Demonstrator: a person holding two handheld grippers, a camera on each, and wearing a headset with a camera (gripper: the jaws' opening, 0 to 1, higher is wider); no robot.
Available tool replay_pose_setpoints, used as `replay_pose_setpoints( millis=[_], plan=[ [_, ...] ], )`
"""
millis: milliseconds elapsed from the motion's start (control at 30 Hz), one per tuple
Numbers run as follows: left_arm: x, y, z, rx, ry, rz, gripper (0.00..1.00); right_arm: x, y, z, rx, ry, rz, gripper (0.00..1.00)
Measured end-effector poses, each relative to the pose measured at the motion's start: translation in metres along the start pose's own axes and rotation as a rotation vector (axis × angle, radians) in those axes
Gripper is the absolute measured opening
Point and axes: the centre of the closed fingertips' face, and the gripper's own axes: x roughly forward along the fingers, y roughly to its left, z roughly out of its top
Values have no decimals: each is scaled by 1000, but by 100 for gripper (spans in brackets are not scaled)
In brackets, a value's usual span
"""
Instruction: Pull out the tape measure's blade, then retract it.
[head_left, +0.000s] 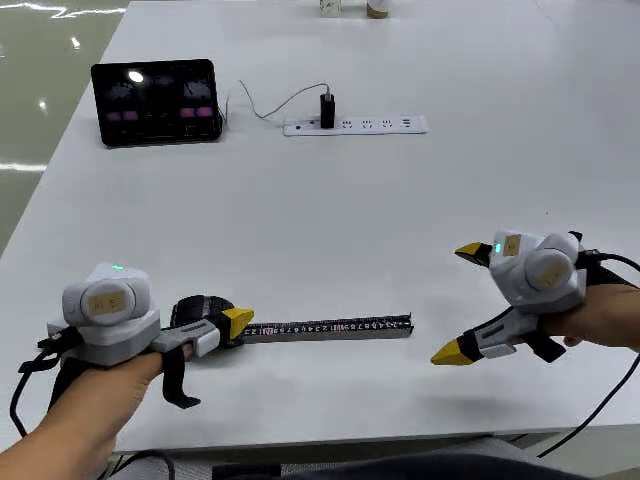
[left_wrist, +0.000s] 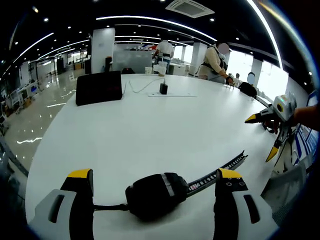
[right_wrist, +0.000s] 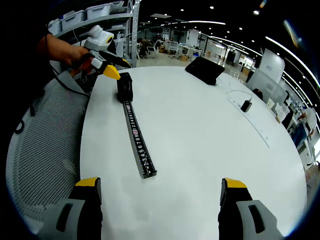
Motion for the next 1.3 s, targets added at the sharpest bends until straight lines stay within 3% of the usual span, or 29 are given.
replay_pose_setpoints(
  millis=[333, 500, 633, 700, 800, 1033, 1300],
  plan=[
    [10, -1, -11, -17, -31, 47, 99, 27, -4, -3, -78, 59, 67, 99],
    [11, -1, -7, -32, -82, 84, 99, 36, -2, -5, -99, 88, 98, 99],
    [14, -5, -9, -33, -99, 100, 99, 42, 2, -8, -108, 111, 123, 98],
    [16, -5, -11, -49, -101, 108, 99, 43, 3, -9, -126, 117, 137, 91],
    [19, -7, -15, -55, -99, 114, 99, 45, 3, -9, -123, 127, 140, 88],
    [19, -6, -22, -48, -89, 123, 99, 47, 10, -9, -145, 136, 179, 60],
    [18, 2, -22, -67, -94, 138, 98, 50, 19, -11, -173, 155, 220, 38]
  ],
)
